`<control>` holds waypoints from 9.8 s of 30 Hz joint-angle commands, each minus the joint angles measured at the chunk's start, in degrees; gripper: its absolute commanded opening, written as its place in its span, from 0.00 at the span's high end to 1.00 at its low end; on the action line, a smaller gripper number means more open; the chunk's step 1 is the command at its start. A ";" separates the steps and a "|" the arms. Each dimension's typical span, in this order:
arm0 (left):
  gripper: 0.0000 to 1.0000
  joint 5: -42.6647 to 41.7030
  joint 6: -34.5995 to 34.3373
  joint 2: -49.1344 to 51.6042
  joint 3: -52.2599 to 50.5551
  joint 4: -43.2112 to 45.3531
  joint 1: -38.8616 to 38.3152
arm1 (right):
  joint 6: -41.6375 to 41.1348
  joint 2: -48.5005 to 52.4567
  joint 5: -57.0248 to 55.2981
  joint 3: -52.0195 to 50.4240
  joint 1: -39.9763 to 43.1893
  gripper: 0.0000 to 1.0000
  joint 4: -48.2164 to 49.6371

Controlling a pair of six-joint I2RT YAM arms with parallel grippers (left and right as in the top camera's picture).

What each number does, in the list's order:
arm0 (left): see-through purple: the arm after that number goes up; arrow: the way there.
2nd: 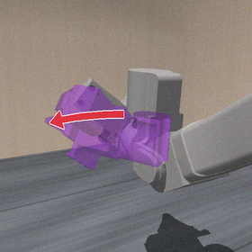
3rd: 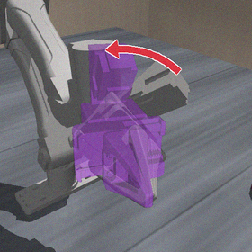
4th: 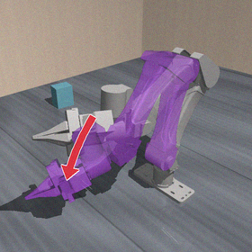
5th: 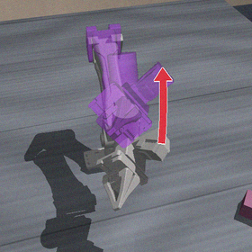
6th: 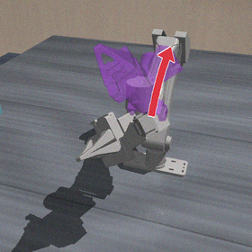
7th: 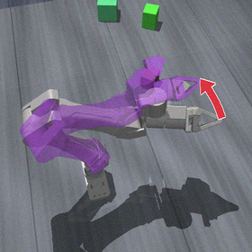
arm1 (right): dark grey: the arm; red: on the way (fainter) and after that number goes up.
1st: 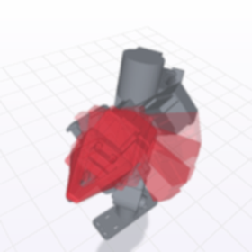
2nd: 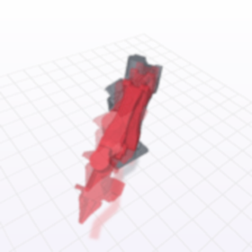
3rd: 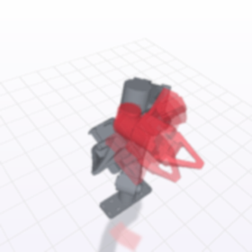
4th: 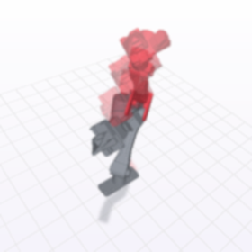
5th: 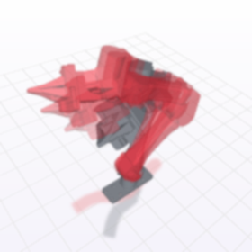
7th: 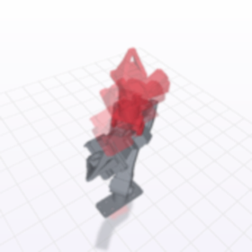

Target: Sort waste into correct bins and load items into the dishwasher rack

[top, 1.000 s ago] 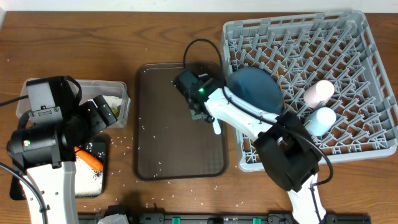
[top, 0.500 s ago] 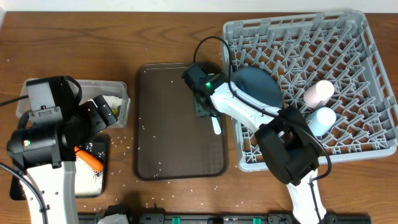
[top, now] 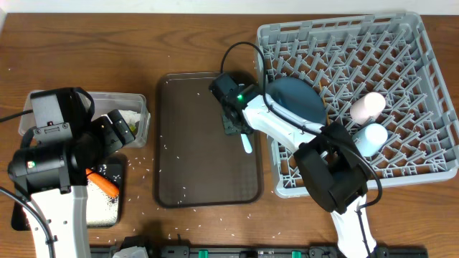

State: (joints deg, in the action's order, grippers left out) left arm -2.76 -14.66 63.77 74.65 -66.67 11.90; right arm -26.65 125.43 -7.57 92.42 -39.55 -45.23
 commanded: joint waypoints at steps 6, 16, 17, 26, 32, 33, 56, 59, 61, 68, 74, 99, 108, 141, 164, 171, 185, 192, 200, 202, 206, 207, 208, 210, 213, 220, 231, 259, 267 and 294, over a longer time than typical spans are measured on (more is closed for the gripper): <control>0.02 0.70 -0.04 0.22 0.59 -0.17 0.31 | 5.07 -4.98 0.57 1.40 0.04 0.99 -0.81; 0.02 0.70 -0.04 0.22 0.59 -0.15 0.31 | 8.81 -18.23 0.96 1.40 0.37 0.96 -0.48; 0.02 0.70 -0.04 0.22 0.59 -0.15 0.31 | 9.27 -18.36 1.01 1.40 0.37 0.95 -0.59; 0.02 0.70 -0.04 0.22 0.59 -0.17 0.31 | 11.63 -9.11 1.73 0.33 -1.44 0.67 -2.03; 0.02 0.70 -0.04 0.22 0.59 -0.15 0.31 | 11.47 -1.33 -0.39 0.33 -1.01 0.59 0.00; 0.02 0.70 -0.04 0.22 0.59 -0.15 0.31 | 11.47 -0.55 -0.39 0.33 -0.74 0.59 0.02; 0.02 0.68 -0.04 0.22 0.59 -0.15 0.31 | 10.47 -0.98 4.48 0.59 0.44 0.99 -2.75; 0.02 0.70 -0.04 0.22 0.59 -0.15 0.31 | 11.56 -3.28 5.53 0.59 0.11 0.99 -2.71; 0.02 0.70 -0.04 0.22 0.59 -0.15 0.31 | 11.56 -4.85 5.49 0.59 -0.28 0.99 -2.91; 0.02 0.68 -0.04 0.22 0.59 -0.15 0.31 | 11.52 -9.38 5.46 0.59 -0.50 0.99 -2.78; 0.02 0.70 -0.04 0.22 0.59 -0.17 0.31 | 11.50 -17.00 5.44 0.59 0.98 0.99 -2.80; 0.02 0.70 -0.04 0.22 0.59 -0.15 0.31 | 17.11 -27.06 3.19 -0.72 36.92 0.99 -20.31; 0.02 0.70 -0.04 0.22 0.59 -0.17 0.31 | 20.17 -16.46 0.00 -0.72 36.87 0.99 -18.82; 0.02 0.70 -0.04 0.22 0.59 -0.15 0.31 | 23.82 -61.72 16.65 1.33 24.26 0.01 -20.26; 0.02 0.70 -0.04 0.22 0.59 -0.15 0.31 | 23.89 -83.08 -1.33 -34.75 30.91 0.01 3.96; 0.02 0.70 -0.04 0.22 0.59 -0.17 0.31 | 23.96 -97.90 -1.27 -58.45 31.69 0.01 16.17; 0.02 0.68 -0.04 0.22 0.59 -0.15 0.31 | 22.01 -125.39 -1.46 -83.69 33.44 0.01 28.09; 0.02 0.68 -0.04 0.22 0.59 -0.15 0.31 | 22.01 -125.13 -1.44 -89.22 33.59 0.01 34.80; 0.02 0.68 -0.04 0.22 0.59 -0.15 0.31 | 20.70 -125.13 0.70 -92.11 33.57 0.01 45.57; 0.02 0.68 -0.04 0.22 0.59 -0.17 0.31 | 20.72 -125.13 0.96 -92.11 33.57 0.01 46.01; 0.02 0.70 -0.04 0.22 0.59 -0.15 0.31 | 20.72 -125.11 0.96 -92.11 33.57 0.01 42.71; 0.02 0.70 -0.04 0.22 0.59 -0.17 0.31 | 20.72 -125.11 0.98 -92.11 33.57 0.01 41.35; 0.02 0.68 -0.04 0.22 0.59 -0.15 0.31 | 20.72 -124.98 0.96 -92.11 33.57 0.01 41.64; 0.02 0.70 -0.04 0.22 0.59 -0.17 0.31 | 20.72 -124.93 0.96 -92.11 33.57 0.01 41.62; 0.02 0.70 -0.04 0.22 0.59 -0.17 0.31 | 20.72 -124.93 0.96 -92.11 33.57 0.01 41.62; 0.02 0.70 -0.04 0.22 0.59 -0.17 0.31 | 20.72 -124.93 0.96 -92.11 33.57 0.01 41.62; 0.02 0.70 -0.04 -0.02 0.59 -0.17 0.20 | 20.72 -124.93 0.96 -92.11 33.57 0.01 41.62; 0.02 3.17 21.51 -46.47 -35.12 44.04 -15.19 | 20.72 -124.93 0.96 -92.11 33.57 0.01 41.62; 0.02 0.59 21.51 -61.88 -49.05 49.24 -15.08 | 20.72 -124.93 0.96 -92.11 33.57 0.01 41.62; 0.02 -1.75 21.27 -63.65 -74.42 72.74 -15.15 | 20.72 -124.93 0.96 -92.11 33.57 0.01 41.62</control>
State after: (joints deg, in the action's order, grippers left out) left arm -4.19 6.26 0.58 0.34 5.82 -3.11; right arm -5.43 0.71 -6.87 0.49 -6.17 -3.46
